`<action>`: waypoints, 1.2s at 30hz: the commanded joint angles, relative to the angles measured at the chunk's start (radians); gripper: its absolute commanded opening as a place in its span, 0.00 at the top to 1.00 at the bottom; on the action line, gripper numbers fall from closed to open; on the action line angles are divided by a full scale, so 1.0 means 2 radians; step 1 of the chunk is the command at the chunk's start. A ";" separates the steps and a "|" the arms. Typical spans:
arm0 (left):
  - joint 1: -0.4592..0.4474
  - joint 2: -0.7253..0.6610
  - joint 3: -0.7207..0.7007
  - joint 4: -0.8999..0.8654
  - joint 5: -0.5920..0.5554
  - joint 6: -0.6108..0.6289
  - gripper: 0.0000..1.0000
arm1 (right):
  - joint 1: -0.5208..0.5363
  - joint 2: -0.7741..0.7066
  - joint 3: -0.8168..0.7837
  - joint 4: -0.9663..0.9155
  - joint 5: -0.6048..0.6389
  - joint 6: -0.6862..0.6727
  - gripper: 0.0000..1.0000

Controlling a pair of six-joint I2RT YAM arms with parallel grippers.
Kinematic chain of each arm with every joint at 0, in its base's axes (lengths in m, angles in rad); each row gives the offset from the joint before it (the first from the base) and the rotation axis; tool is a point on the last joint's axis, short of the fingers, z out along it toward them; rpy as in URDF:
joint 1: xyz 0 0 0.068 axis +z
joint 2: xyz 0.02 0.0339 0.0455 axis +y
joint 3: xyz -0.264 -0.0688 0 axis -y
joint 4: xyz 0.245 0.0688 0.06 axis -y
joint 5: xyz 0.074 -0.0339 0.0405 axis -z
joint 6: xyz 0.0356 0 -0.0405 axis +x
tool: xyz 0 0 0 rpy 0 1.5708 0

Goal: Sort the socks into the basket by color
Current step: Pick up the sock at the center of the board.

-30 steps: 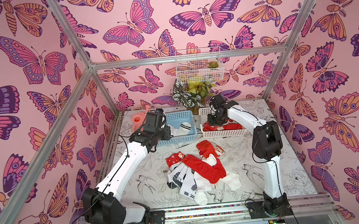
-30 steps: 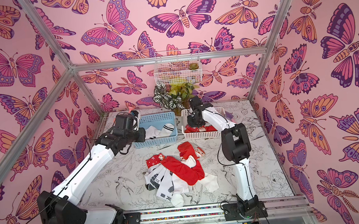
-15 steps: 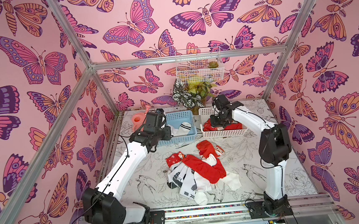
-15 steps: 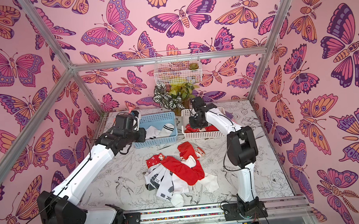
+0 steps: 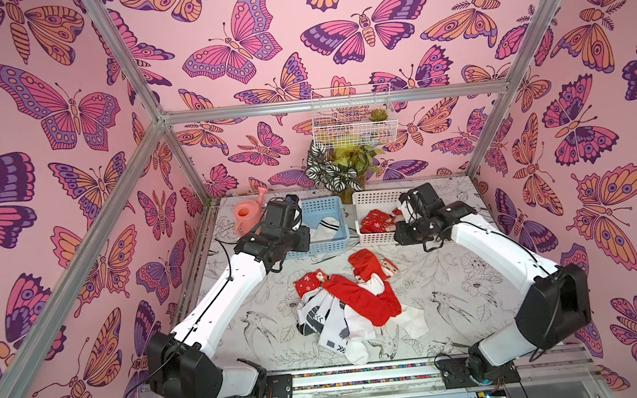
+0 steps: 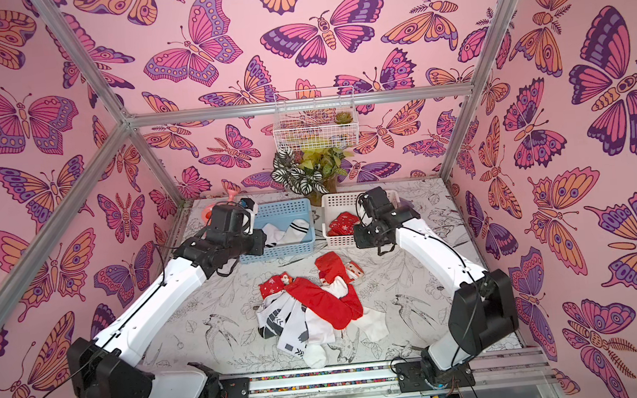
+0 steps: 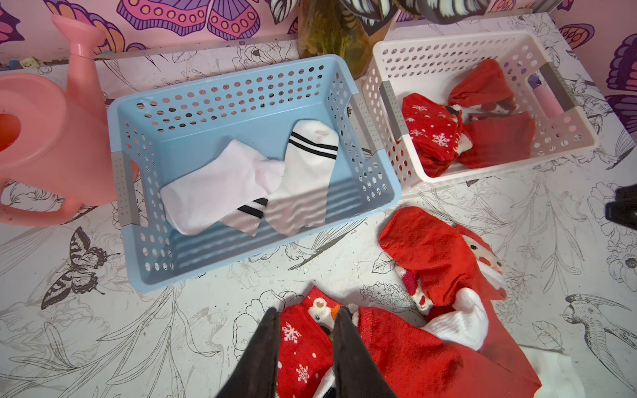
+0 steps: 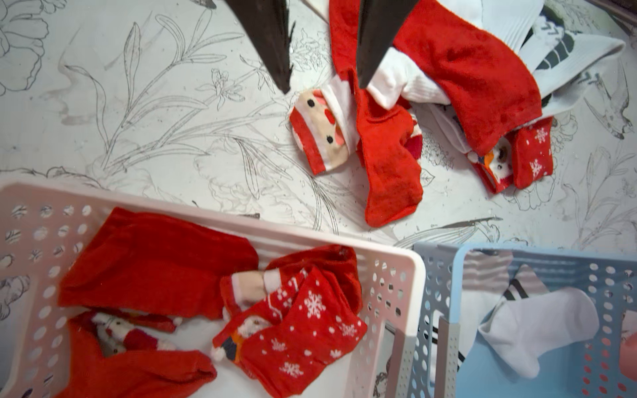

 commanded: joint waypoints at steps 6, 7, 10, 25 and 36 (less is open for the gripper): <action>-0.010 0.005 0.018 -0.021 0.005 -0.016 0.69 | 0.004 -0.062 -0.029 -0.006 -0.002 -0.003 0.64; -0.013 0.004 0.019 -0.024 0.006 -0.020 0.69 | 0.004 -0.067 -0.033 -0.004 -0.003 -0.002 0.64; -0.021 -0.001 0.016 -0.033 0.005 -0.031 0.67 | 0.004 -0.071 -0.041 -0.001 -0.010 0.000 0.64; -0.123 -0.011 -0.036 -0.080 -0.038 -0.097 0.64 | 0.004 -0.088 -0.064 0.007 -0.025 0.000 0.64; -0.195 0.024 -0.050 -0.083 -0.056 -0.133 0.59 | 0.004 -0.095 -0.072 0.007 -0.027 0.000 0.63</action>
